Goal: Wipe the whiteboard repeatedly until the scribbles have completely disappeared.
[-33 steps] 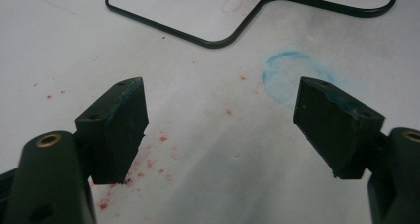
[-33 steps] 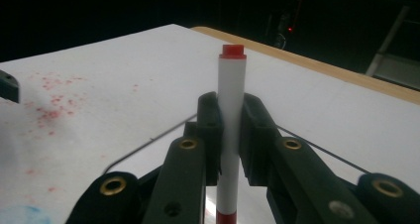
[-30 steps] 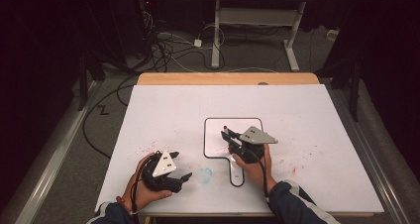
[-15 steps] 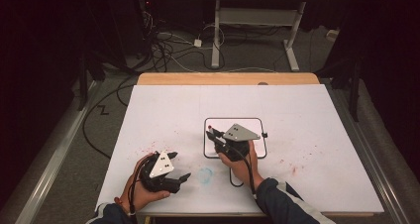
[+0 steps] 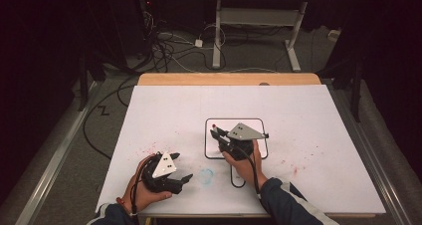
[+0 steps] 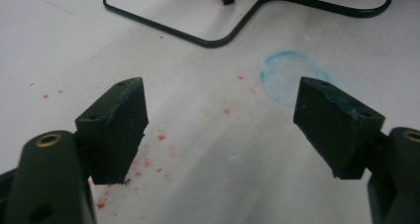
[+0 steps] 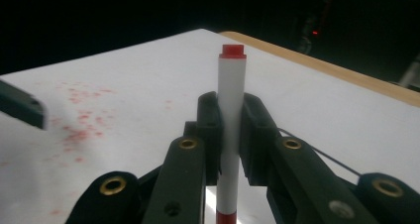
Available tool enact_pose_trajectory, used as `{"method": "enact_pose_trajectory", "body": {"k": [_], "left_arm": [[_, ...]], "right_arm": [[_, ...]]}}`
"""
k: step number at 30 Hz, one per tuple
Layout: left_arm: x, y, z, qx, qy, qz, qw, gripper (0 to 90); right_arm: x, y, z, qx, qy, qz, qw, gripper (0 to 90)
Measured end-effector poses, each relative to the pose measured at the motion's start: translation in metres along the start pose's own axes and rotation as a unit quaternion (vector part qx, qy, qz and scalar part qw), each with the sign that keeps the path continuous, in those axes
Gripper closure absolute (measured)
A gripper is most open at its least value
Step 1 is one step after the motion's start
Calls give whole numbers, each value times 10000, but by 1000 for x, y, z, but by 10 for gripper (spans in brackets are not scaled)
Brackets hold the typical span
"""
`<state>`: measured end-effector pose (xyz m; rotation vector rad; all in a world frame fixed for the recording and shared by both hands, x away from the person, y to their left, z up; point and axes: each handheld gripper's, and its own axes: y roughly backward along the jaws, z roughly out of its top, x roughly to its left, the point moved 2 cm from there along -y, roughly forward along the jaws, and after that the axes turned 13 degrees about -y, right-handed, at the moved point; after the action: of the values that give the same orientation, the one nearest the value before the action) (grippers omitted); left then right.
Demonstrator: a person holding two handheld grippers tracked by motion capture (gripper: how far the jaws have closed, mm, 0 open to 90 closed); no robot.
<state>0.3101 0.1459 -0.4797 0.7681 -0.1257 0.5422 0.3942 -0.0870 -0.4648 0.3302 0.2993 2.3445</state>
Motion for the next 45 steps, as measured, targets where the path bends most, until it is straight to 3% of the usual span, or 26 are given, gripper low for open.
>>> {"method": "enact_pose_trajectory", "body": {"k": [3, 7, 9, 18, 25, 33, 36, 38, 41, 45], "left_arm": [[0, 0, -1, -6, 13, 2, 10000, 204], [0, 1, -1, -24, 27, 4, 10000, 204], [0, 1, -1, -18, 30, 3, 10000, 204], [0, 0, -1, -15, 25, -24, 10000, 204], [0, 2, -2, -18, 38, -14, 10000, 204], [-1, 0, -1, -9, 29, -21, 10000, 204], [0, 1, -1, -15, 30, -20, 10000, 204], [0, 2, -1, -23, 28, -10, 10000, 204], [0, 2, -2, -34, 44, -14, 10000, 204], [0, 2, -1, -31, 31, -14, 10000, 204]], "right_arm": [[0, 1, 0, 9, 28, 17, 10000, 821], [-17, 6, 3, 33, 23, -417, 9991, 822], [-22, 8, 4, 23, -68, -461, 9989, 822], [-1, 0, 1, 51, 69, -86, 9999, 821], [-19, 8, 2, 33, -32, -348, 9994, 822], [2, 3, -4, 35, 26, 96, 9999, 821], [0, 1, -2, 75, 45, 50, 9999, 821], [-6, 3, 0, 100, 74, -135, 9998, 822], [-21, 6, 2, 46, -159, -326, 9993, 821], [-13, 1, 2, 54, -76, -194, 9998, 822]]}}
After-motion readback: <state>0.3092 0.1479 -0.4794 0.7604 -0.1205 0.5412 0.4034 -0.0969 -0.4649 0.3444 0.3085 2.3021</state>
